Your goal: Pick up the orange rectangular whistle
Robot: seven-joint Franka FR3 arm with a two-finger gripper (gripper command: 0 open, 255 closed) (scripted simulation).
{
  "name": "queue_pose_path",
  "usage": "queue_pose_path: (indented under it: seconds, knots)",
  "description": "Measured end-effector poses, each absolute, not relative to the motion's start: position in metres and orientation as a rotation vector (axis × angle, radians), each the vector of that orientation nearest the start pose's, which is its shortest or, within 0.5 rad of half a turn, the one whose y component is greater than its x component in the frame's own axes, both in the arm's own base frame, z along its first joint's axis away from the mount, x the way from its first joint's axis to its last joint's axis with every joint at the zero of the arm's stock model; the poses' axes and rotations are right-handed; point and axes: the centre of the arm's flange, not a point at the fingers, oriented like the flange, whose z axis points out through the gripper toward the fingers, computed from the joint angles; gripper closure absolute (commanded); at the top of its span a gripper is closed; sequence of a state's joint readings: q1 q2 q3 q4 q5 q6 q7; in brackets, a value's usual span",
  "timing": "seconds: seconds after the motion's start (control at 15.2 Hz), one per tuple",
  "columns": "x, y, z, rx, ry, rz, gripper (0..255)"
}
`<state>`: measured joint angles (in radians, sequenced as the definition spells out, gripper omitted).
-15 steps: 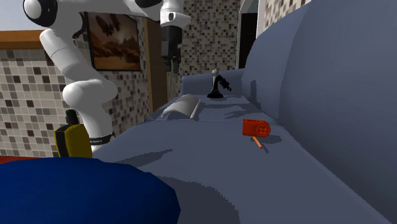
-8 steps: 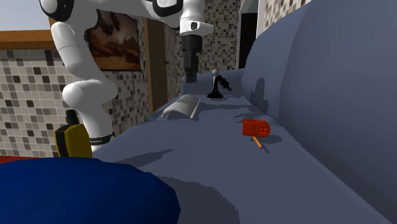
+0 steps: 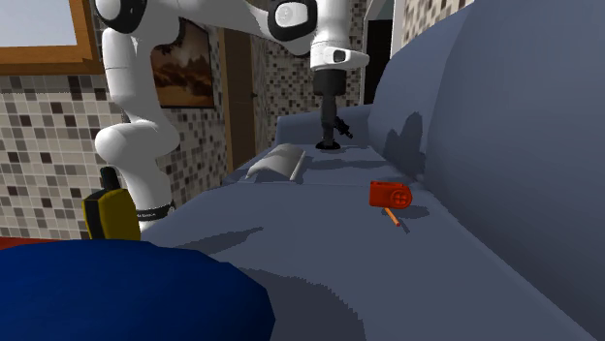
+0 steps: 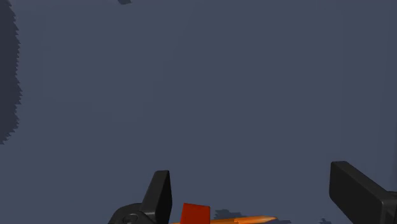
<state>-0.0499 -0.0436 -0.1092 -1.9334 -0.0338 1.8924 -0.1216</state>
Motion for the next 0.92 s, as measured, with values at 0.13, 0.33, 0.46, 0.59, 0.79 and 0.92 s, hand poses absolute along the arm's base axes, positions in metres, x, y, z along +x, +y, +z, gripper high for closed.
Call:
queue_pose_path:
  seconds: [0.13,0.33,0.46,0.59,0.79,0.92]
  knots:
    - [0.562,-0.101,0.493,-3.164,0.028,-0.002,0]
    - [0.595,-0.110,0.474,-3.157,0.004,-0.007,0]
    - [0.619,-0.121,0.463,-3.152,-0.010,-0.012,0]
    - [0.642,-0.128,0.454,-3.147,-0.025,-0.016,0]
    - [0.675,-0.139,0.438,-3.139,-0.047,-0.022,0]
    - [0.685,-0.143,0.430,-3.137,-0.054,-0.024,0]
